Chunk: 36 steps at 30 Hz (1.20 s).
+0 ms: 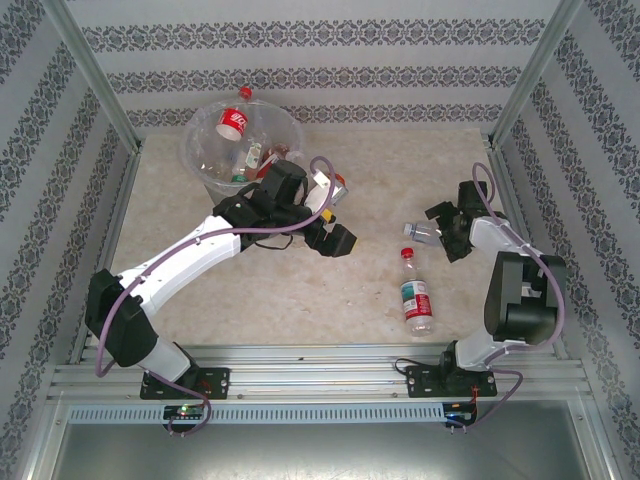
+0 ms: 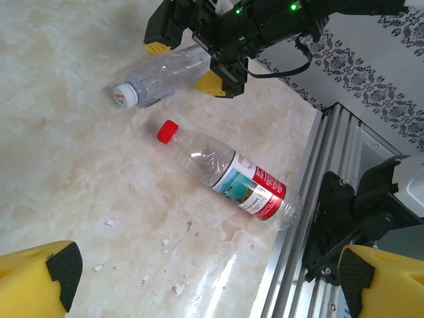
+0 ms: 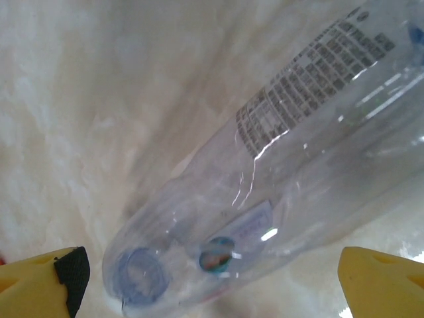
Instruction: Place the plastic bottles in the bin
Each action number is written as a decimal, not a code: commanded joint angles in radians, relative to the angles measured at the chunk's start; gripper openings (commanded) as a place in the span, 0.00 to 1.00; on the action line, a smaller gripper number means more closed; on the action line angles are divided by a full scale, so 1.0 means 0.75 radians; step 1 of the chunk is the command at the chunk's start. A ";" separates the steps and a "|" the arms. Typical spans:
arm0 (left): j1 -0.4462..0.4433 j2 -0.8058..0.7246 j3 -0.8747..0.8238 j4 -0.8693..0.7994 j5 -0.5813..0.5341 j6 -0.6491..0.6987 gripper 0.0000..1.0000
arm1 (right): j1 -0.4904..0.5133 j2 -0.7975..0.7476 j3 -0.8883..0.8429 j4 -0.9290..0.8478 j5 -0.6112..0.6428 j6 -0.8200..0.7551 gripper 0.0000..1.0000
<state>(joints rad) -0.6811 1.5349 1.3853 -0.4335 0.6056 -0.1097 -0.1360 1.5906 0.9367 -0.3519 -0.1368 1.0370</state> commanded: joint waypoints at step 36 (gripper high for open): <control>-0.013 0.022 0.048 -0.039 -0.046 0.015 1.00 | 0.008 0.006 0.072 0.539 0.116 -0.082 0.51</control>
<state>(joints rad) -0.6807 1.5497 1.3876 -0.4606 0.5713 -0.0811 -0.1661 1.6810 0.9546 0.0200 -0.0597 1.0714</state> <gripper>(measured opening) 0.999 0.510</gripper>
